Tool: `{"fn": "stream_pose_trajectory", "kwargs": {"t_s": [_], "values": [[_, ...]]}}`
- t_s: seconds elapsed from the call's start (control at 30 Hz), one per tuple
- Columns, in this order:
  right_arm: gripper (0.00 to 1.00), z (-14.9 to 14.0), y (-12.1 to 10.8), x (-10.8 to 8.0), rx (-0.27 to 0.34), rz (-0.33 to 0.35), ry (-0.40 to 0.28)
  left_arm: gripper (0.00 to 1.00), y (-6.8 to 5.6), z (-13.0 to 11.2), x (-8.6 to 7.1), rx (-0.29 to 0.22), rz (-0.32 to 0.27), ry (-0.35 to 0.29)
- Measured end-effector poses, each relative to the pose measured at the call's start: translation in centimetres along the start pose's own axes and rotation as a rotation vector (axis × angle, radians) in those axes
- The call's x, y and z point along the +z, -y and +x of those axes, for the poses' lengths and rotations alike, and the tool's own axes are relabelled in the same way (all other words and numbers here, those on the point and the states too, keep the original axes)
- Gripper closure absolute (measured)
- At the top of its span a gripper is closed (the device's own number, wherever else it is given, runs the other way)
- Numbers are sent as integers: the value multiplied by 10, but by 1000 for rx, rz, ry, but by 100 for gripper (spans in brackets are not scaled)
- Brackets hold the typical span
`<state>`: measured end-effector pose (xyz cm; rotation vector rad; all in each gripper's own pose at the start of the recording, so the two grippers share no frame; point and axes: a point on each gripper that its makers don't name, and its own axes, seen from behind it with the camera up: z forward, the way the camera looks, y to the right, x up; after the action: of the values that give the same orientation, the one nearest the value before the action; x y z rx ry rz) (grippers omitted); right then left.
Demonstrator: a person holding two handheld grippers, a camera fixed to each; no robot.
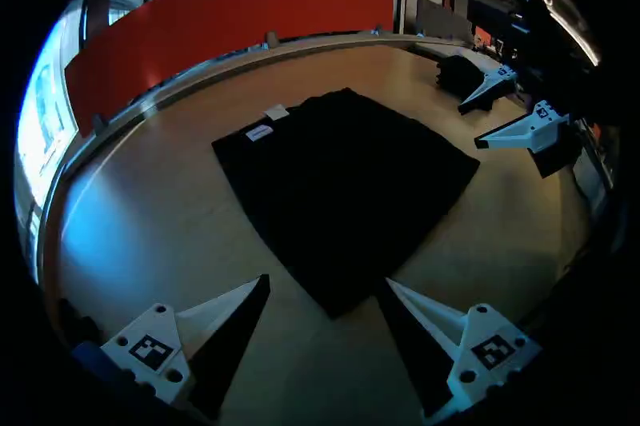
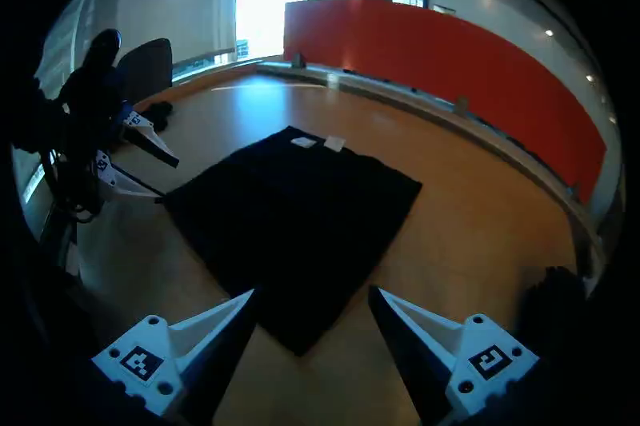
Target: Fold towel
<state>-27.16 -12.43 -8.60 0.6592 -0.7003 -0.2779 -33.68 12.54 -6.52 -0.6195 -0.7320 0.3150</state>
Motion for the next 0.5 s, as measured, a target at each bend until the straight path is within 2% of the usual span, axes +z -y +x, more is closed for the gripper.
{"fn": "stream_pose_trajectory", "kwargs": {"t_s": [0.27,0.5], "values": [[0,-27,2,7,-3,18,51,4,-9,-12,11,8,-20,42],[1,-38,2,10,1,26,72,4,-11,-15,14,4,-22,49]]}}
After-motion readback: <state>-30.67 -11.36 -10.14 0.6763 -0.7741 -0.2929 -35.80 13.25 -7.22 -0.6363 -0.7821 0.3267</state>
